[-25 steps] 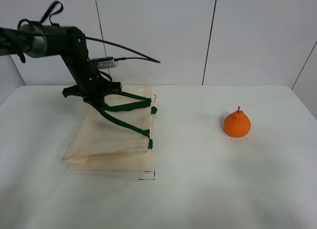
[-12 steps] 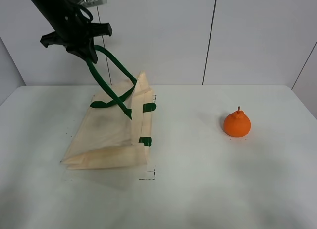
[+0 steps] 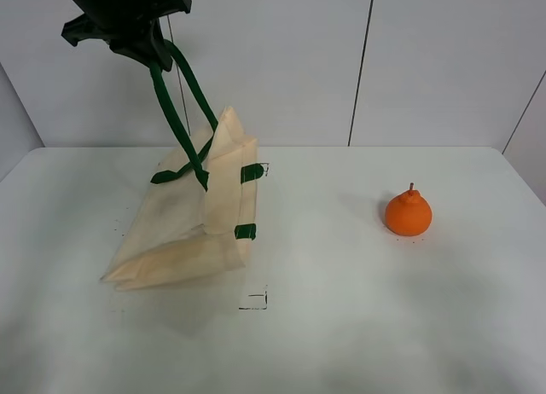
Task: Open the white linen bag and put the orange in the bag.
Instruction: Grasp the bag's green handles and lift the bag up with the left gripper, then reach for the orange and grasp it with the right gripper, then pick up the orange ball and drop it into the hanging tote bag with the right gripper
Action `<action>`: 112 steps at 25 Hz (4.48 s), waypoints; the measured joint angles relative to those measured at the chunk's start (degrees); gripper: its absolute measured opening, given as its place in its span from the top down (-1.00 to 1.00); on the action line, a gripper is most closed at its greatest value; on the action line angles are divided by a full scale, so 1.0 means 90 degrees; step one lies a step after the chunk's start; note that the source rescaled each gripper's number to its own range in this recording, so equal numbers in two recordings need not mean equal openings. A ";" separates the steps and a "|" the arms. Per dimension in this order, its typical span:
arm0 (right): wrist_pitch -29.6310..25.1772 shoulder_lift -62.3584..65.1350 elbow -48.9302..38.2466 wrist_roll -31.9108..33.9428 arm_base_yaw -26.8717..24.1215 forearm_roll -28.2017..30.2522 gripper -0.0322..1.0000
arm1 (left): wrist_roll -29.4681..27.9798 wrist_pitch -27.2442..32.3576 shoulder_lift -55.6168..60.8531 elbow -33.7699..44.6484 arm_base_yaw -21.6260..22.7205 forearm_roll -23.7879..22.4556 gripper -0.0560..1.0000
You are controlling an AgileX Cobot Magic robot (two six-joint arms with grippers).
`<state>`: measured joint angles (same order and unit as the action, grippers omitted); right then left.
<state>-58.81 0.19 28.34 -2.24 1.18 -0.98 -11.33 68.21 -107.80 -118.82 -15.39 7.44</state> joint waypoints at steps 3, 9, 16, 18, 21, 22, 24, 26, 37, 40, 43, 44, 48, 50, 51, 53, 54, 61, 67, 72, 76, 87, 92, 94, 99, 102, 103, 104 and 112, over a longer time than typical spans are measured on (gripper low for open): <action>0.0000 0.0000 0.0000 0.0000 0.0000 0.0000 -1.00 | 0.0007 0.0006 0.0147 -0.0009 -0.0061 0.0015 0.89; 0.0286 -0.1146 0.0126 0.0000 0.0000 -0.0018 -1.00 | 0.0007 0.0006 0.0344 -0.0009 -0.0124 0.0008 0.89; 0.1797 -0.4669 0.1156 -0.0046 0.0000 -0.0273 -1.00 | 0.0007 0.0006 0.0406 -0.0009 -0.0124 0.0003 0.89; 0.1957 -0.5992 0.1766 -0.0178 0.0000 -0.0410 -1.00 | 0.0007 0.0006 0.0406 -0.0009 -0.0124 0.0003 0.89; 0.1853 -0.7907 0.2845 -0.0379 0.0000 -0.0563 -1.00 | 0.0012 0.0006 0.0406 -0.0009 -0.0124 0.0003 0.89; 0.1739 -0.8518 0.3202 -0.0409 0.0000 -0.0573 -1.00 | 0.0014 0.0006 0.0406 -0.0009 -0.0124 0.0003 0.89; 0.1318 -0.9568 0.4120 -0.0437 0.0000 -0.0573 -1.00 | 0.0020 0.0006 0.0406 -0.0009 -0.0124 0.0003 0.89; 0.0874 -1.0606 0.4965 -0.0437 0.0000 -0.0573 -1.00 | 0.0020 0.0006 0.0406 -0.0009 -0.0124 0.0003 0.89; 0.0057 -1.3342 0.7287 -0.0464 0.0020 -0.0606 -1.00 | 0.0026 0.0006 0.0406 -0.0009 -0.0124 0.0003 0.89; 0.0235 -1.3633 0.7294 -0.0549 0.0148 -0.0541 -1.00 | 0.0048 0.0006 0.0406 -0.0009 -0.0124 0.0003 0.89; 0.0410 -1.3812 0.7294 -0.0552 0.0384 -0.0358 -1.00 | 0.0077 0.0006 0.0406 -0.0009 -0.0124 -0.0013 0.89; 0.0455 -1.3830 0.7294 -0.0500 0.0436 -0.0290 -1.00 | 0.0076 0.0006 0.0406 -0.0009 -0.0124 -0.0029 0.89; 0.0528 -1.3895 0.7310 -0.0240 0.0484 -0.0074 -1.00 | 0.0094 0.0006 0.0406 -0.0009 -0.0124 -0.0078 0.89; 0.0477 -1.4020 0.7317 -0.0216 0.0484 -0.0018 -1.00 | 0.0093 0.0006 0.0406 -0.0009 -0.0124 -0.0084 0.89; 0.0448 -1.4098 0.7317 -0.0216 0.0484 -0.0018 -1.00 | 0.0093 0.0006 0.0406 -0.0009 -0.0124 -0.0084 0.89; 0.0441 -1.4221 0.7317 -0.0216 0.0484 -0.0018 -1.00 | 0.0093 0.0006 0.0406 -0.0009 -0.0124 -0.0084 0.89; 0.0470 -1.4272 0.7317 -0.0208 0.0484 -0.0015 -1.00 | 0.0093 0.0006 0.0406 -0.0009 -0.0124 -0.0084 0.89; 0.0672 -1.4355 0.7317 -0.0070 0.0484 0.0070 -0.58 | 0.0101 0.0006 0.0406 -0.0009 -0.0124 -0.0084 0.89; 0.0519 -1.4196 0.7368 -0.0063 0.0484 0.0108 0.92 | 0.0101 0.0006 0.0406 -0.0009 -0.0124 -0.0084 0.89; -0.0027 -1.3783 0.8008 -0.0297 0.0562 -0.0567 0.92 | 0.0101 0.0006 0.0406 -0.0009 -0.0124 -0.0084 0.89; -0.0475 -1.3348 0.9066 -0.0476 0.0840 -0.1473 0.92 | 0.0101 0.0006 0.0406 -0.0009 -0.0124 -0.0084 0.89; -0.0089 -1.3616 0.9933 -0.0505 0.2673 -0.2852 0.92 | 0.0101 0.0006 0.0406 -0.0009 -0.0124 -0.0084 0.89; 0.0301 -1.4247 0.9933 -0.0505 0.3089 -0.3314 0.92 | 0.0109 0.0006 0.0406 -0.0009 -0.0124 -0.0084 0.89; 0.0478 -1.4475 0.9933 -0.0505 0.3168 -0.3501 0.92 | 0.0109 0.0006 0.0406 -0.0009 -0.0124 -0.0084 0.89; 0.0719 -1.4830 0.9933 -0.0506 0.3216 -0.3679 0.92 | 0.0114 0.0006 0.0406 -0.0009 -0.0124 -0.0084 0.89; 0.0743 -1.4925 0.9933 -0.0756 0.3223 -0.3801 0.89 | 0.0114 0.0006 0.0406 -0.0009 -0.0124 -0.0084 0.89; 0.0751 -1.4934 0.9933 -0.0817 0.3223 -0.3853 0.72 | 0.0114 0.0006 0.0406 -0.0009 -0.0124 -0.0084 0.89; 0.0751 -1.4934 0.9933 -0.0860 0.3223 -0.3866 0.49 | 0.0114 0.0006 0.0406 -0.0009 -0.0124 -0.0084 0.89; 0.0455 -1.4934 1.0059 -0.0936 0.3223 -0.3319 -0.97 | 0.0114 0.0006 0.0406 -0.0009 -0.0124 -0.0084 0.89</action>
<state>-54.71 -134.22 118.87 -10.66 30.19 -30.85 -10.30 68.26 -104.14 -118.90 -16.50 6.69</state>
